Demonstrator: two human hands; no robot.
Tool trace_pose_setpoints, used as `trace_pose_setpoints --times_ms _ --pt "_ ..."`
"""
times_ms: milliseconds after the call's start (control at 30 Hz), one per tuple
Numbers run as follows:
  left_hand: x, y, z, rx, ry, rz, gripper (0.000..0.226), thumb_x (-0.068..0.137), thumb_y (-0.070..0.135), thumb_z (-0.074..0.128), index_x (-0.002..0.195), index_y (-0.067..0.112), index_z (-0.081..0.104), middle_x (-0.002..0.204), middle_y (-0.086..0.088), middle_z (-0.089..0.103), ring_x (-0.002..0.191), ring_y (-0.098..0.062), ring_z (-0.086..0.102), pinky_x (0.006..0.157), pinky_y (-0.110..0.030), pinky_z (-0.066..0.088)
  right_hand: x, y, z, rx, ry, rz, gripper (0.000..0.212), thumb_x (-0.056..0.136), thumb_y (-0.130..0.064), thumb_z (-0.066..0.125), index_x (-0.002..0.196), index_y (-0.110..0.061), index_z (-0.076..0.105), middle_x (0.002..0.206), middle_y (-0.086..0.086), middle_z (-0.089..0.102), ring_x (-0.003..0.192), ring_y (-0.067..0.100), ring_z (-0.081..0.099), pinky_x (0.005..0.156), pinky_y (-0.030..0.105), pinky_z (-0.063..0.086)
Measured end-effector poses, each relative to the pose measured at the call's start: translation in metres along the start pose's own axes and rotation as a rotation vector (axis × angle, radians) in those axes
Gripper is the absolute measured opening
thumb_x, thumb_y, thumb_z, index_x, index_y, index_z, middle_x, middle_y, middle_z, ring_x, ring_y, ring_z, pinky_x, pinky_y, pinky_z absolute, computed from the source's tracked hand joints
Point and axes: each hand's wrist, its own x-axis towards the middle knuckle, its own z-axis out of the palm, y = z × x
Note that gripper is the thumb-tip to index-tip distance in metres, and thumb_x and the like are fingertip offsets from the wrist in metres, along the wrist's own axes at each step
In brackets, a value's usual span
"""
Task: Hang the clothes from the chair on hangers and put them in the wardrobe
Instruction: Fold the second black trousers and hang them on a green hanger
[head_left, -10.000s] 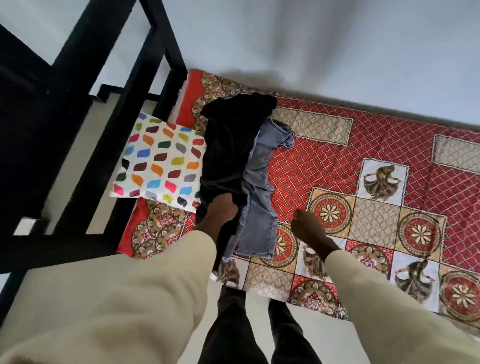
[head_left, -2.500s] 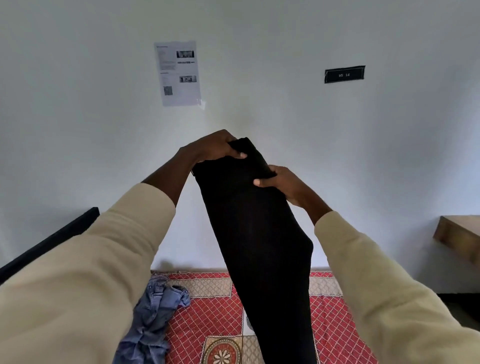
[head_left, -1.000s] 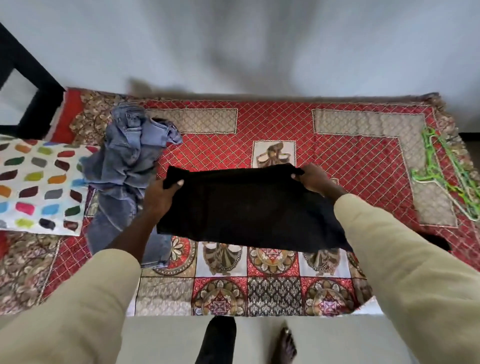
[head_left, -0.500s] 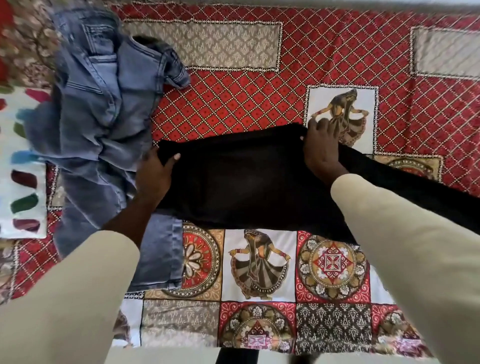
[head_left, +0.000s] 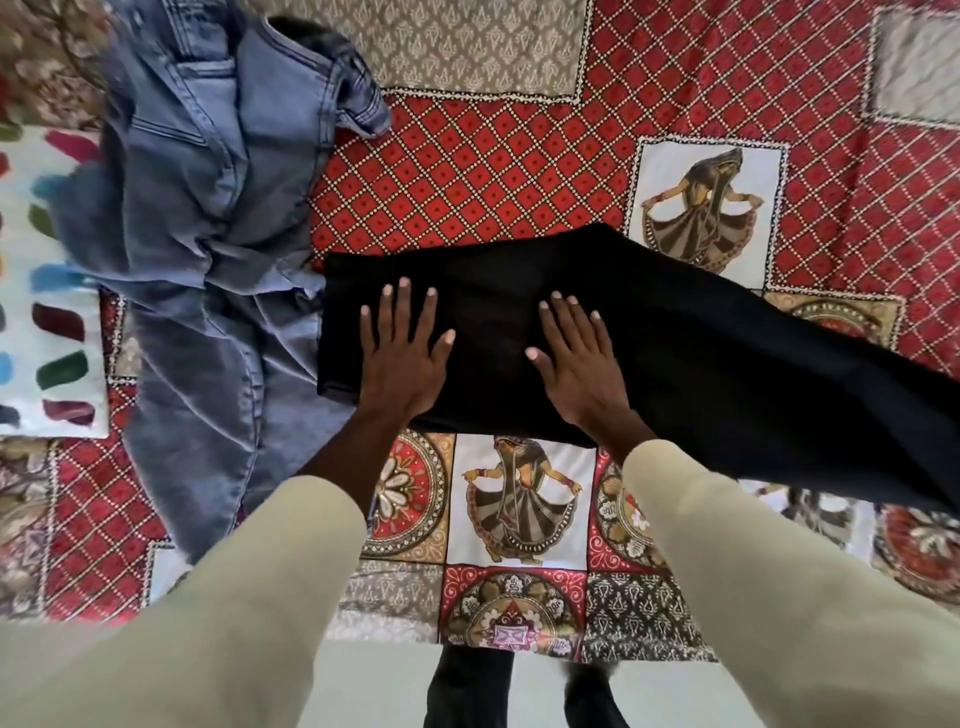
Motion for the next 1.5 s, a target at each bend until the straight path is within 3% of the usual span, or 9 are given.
trace_pose_setpoints --times_ms 233,333,533,667,867,1067,1200,1367,1500 --pt "-0.001 0.045 -0.026 0.127 -0.111 -0.177 0.071 0.100 0.041 0.033 0.157 0.016 -0.001 0.162 -0.016 -0.012 0.148 -0.037 -0.015 0.117 -0.061 -0.009 -0.053 0.082 -0.011 0.007 -0.008 0.291 0.068 0.100 -0.055 0.005 0.157 -0.017 0.002 0.165 0.002 -0.002 0.151 0.022 -0.007 0.122 0.042 -0.004" --pt "-0.010 0.106 -0.035 0.208 -0.048 -0.018 0.083 0.090 0.027 0.049 0.156 0.006 0.004 0.161 -0.023 -0.005 0.148 -0.041 -0.009 0.117 -0.057 -0.007 -0.074 0.104 -0.020 0.047 -0.030 0.245 0.069 0.101 -0.052 0.005 0.157 -0.012 0.008 0.165 0.006 0.003 0.152 0.021 -0.004 0.123 0.038 -0.004" --pt "-0.046 0.281 0.000 0.079 -0.073 0.294 0.061 0.095 0.022 0.044 0.153 0.014 0.026 0.160 -0.014 0.022 0.149 -0.031 0.012 0.120 -0.046 0.011 -0.138 0.189 -0.038 0.088 0.031 0.154 0.055 0.103 -0.030 0.025 0.145 0.001 0.040 0.153 0.017 0.038 0.145 0.033 0.030 0.119 0.044 0.022" --pt "-0.061 0.398 0.024 0.069 -0.102 0.380 0.060 0.095 0.020 0.044 0.152 0.016 0.028 0.159 -0.013 0.023 0.148 -0.030 0.014 0.120 -0.046 0.013 -0.200 0.282 -0.049 -0.008 0.107 0.154 0.056 0.085 -0.011 0.062 0.137 0.004 0.049 0.143 0.022 0.049 0.134 0.038 0.046 0.111 0.048 0.035" --pt "-0.084 0.551 0.043 0.086 -0.163 0.383 0.056 0.096 0.027 0.045 0.150 0.020 0.032 0.156 -0.017 0.025 0.145 -0.035 0.017 0.116 -0.048 0.021 -0.312 0.420 -0.069 -0.266 -0.023 0.258 0.085 0.079 -0.031 0.070 0.149 0.001 0.033 0.156 0.023 0.028 0.145 0.039 0.024 0.118 0.054 0.014" --pt "-0.092 0.606 0.048 0.108 -0.128 0.276 0.056 0.096 0.032 0.050 0.146 0.011 0.035 0.146 -0.016 0.034 0.136 -0.035 0.029 0.110 -0.047 0.028 -0.353 0.476 -0.078 -0.188 0.101 0.329 0.080 0.072 -0.019 0.073 0.142 0.001 0.041 0.148 0.026 0.038 0.136 0.040 0.032 0.110 0.057 0.028" --pt "-0.081 0.609 0.045 0.086 -0.084 0.318 0.057 0.100 0.027 0.047 0.152 0.015 0.028 0.152 -0.017 0.030 0.140 -0.036 0.026 0.113 -0.050 0.023 -0.349 0.505 -0.101 0.144 0.260 0.364 0.053 0.064 -0.013 0.068 0.116 -0.004 0.065 0.120 0.019 0.062 0.115 0.036 0.054 0.100 0.049 0.038" --pt "-0.057 0.615 0.032 -0.019 0.023 0.277 0.034 0.100 0.021 0.043 0.131 0.014 0.055 0.143 -0.018 0.039 0.137 -0.036 0.029 0.111 -0.049 0.022 -0.329 0.542 -0.166 0.827 0.438 0.647 0.017 0.083 -0.013 0.070 0.097 -0.008 0.076 0.091 0.009 0.074 0.081 0.015 0.065 0.075 0.016 0.047" --pt "-0.050 0.626 0.024 -0.139 0.006 0.354 0.045 0.093 0.018 0.050 0.138 0.010 0.049 0.142 -0.017 0.042 0.134 -0.035 0.033 0.110 -0.048 0.024 -0.308 0.554 -0.196 1.138 0.390 0.709 0.010 0.086 -0.013 0.070 0.076 -0.015 0.071 0.075 0.003 0.066 0.076 0.013 0.057 0.076 0.027 0.044"
